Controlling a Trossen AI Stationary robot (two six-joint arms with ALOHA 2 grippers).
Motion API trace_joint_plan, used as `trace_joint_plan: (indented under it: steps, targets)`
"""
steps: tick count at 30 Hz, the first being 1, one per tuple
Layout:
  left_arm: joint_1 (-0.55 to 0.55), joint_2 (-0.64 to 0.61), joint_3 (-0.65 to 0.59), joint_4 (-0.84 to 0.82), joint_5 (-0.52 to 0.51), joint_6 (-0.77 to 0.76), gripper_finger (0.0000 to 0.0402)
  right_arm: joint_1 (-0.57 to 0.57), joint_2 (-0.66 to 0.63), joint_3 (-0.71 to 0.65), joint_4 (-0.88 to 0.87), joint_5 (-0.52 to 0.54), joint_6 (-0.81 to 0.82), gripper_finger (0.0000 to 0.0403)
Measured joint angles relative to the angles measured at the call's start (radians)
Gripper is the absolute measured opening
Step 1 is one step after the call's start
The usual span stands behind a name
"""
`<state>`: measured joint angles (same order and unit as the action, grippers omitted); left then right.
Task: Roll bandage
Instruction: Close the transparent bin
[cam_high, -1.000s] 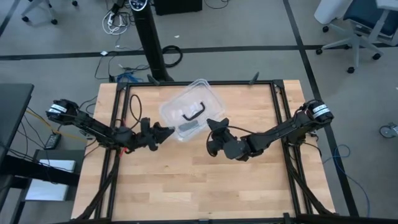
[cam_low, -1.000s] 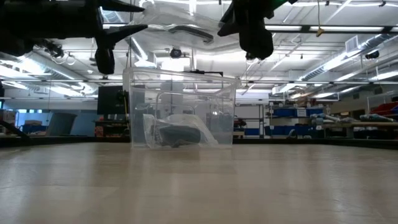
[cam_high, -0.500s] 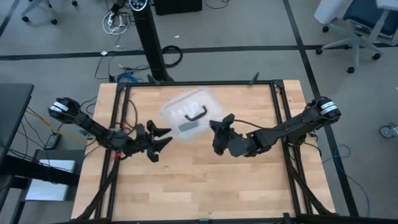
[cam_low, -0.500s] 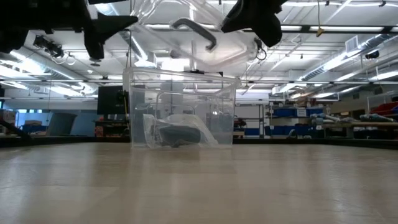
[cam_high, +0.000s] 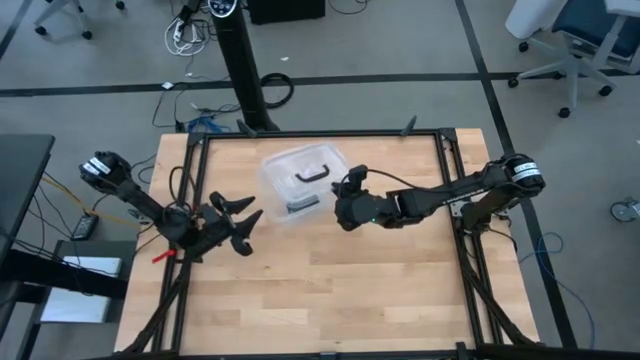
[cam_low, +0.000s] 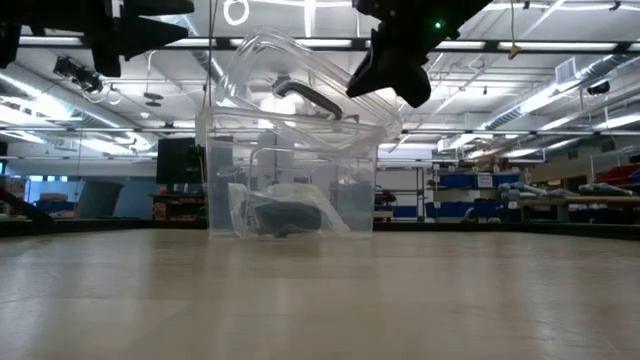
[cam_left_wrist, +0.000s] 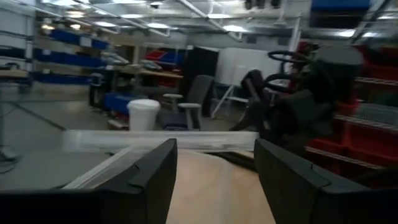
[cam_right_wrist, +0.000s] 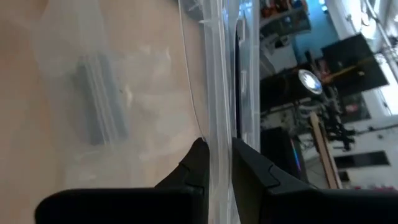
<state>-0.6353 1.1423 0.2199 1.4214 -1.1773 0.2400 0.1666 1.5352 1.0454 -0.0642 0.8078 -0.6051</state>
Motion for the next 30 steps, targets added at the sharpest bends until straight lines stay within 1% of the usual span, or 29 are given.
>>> trace_joint_plan:
  steps: [4,6,11,13,16,18,21,26,30]
  targets:
    - [-0.003,0.000,0.000,-0.011,-0.042,-0.005,0.0218,0.000,0.000,0.000,0.011,-0.031,0.001,0.0040]
    - [-0.003,0.002,0.000,-0.024,-0.058,-0.010,0.0218,0.001,0.000,0.000,0.001,-0.064,0.004,0.0040]
    - [-0.003,0.002,0.001,-0.046,-0.068,-0.020,0.0218,0.001,0.000,0.000,-0.003,-0.099,0.007,0.0041]
    - [-0.003,0.002,0.001,-0.064,-0.068,-0.040,0.0218,0.001,0.000,0.000,-0.003,-0.121,0.009,0.0056]
    - [-0.003,0.002,0.001,-0.067,-0.067,-0.042,0.0218,0.001,0.000,0.000,-0.007,-0.185,0.013,0.0087]
    - [-0.003,0.002,0.001,-0.067,-0.062,-0.043,0.0218,0.002,0.000,0.000,-0.010,-0.216,0.014,0.0099]
    - [-0.003,0.002,0.001,-0.065,-0.044,-0.043,0.0218,0.003,0.000,0.000,-0.024,-0.243,0.014,0.0105]
    - [-0.003,0.002,0.001,-0.067,-0.042,-0.043,0.0218,0.003,0.000,0.000,-0.037,-0.282,0.014,0.0104]
    - [-0.003,0.002,0.001,-0.106,-0.062,-0.061,0.0218,0.003,0.000,0.000,-0.036,-0.314,0.013,0.0104]
